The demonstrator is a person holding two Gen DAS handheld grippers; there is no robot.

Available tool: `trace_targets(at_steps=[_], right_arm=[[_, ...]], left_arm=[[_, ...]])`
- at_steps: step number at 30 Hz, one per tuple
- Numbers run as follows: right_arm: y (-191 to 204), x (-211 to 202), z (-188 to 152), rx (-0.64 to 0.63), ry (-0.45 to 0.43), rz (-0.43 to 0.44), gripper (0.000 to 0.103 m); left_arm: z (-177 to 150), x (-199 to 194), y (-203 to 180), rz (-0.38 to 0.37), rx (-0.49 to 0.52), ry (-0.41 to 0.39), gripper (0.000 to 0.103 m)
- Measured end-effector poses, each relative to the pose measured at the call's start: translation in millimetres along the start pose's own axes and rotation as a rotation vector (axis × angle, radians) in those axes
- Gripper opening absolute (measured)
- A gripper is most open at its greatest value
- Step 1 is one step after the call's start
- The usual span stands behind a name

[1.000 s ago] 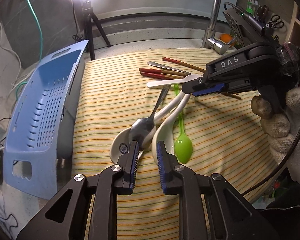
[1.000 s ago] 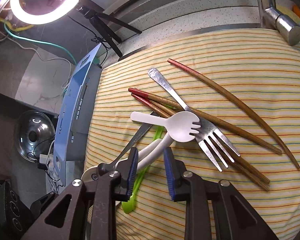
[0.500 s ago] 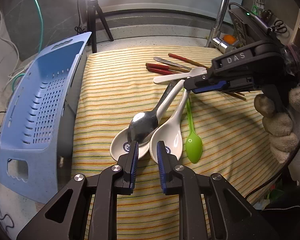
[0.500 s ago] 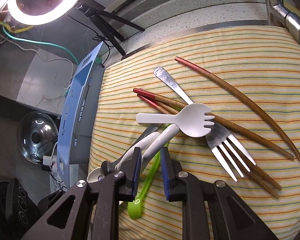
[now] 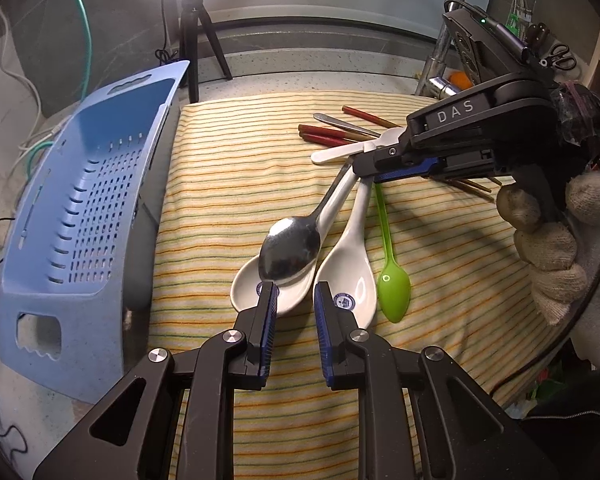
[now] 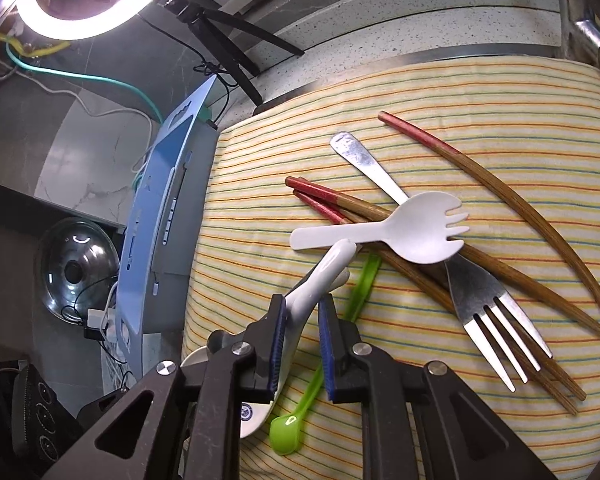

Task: Organize utensils
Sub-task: 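Close the right gripper on the white ceramic spoon's handle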

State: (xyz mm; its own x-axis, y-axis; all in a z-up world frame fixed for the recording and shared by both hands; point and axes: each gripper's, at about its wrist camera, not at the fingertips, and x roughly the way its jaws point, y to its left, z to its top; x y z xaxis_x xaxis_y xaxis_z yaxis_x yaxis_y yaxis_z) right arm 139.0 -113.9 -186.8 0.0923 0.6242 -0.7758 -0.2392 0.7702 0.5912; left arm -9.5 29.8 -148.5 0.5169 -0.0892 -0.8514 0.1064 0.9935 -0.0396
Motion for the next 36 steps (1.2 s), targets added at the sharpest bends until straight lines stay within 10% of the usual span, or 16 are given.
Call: trace_targets(at_steps=[6, 14, 27, 32, 36], right_arm=[[0, -1, -1, 0.013, -0.001, -0.003, 0.014], [0, -1, 0, 0.02, 0.006, -0.015, 0.014], [-6, -10, -1, 0.051, 0.002, -0.012, 0.013], [-2, -6, 0, 0.035, 0.003, -0.034, 0.013], [0, -2, 1, 0.034, 0.009, -0.041, 0.013]], left_arm=[[-13, -9, -12, -0.086, 0.047, -0.013, 0.046], [-20, 8, -28, -0.074, 0.119, -0.018, 0.046], [-19, 13, -21, -0.124, 0.047, -0.066, 0.011], [-20, 13, -28, -0.101, 0.089, -0.055, 0.021], [-21, 11, -34, -0.122, 0.106, -0.049, 0.054]])
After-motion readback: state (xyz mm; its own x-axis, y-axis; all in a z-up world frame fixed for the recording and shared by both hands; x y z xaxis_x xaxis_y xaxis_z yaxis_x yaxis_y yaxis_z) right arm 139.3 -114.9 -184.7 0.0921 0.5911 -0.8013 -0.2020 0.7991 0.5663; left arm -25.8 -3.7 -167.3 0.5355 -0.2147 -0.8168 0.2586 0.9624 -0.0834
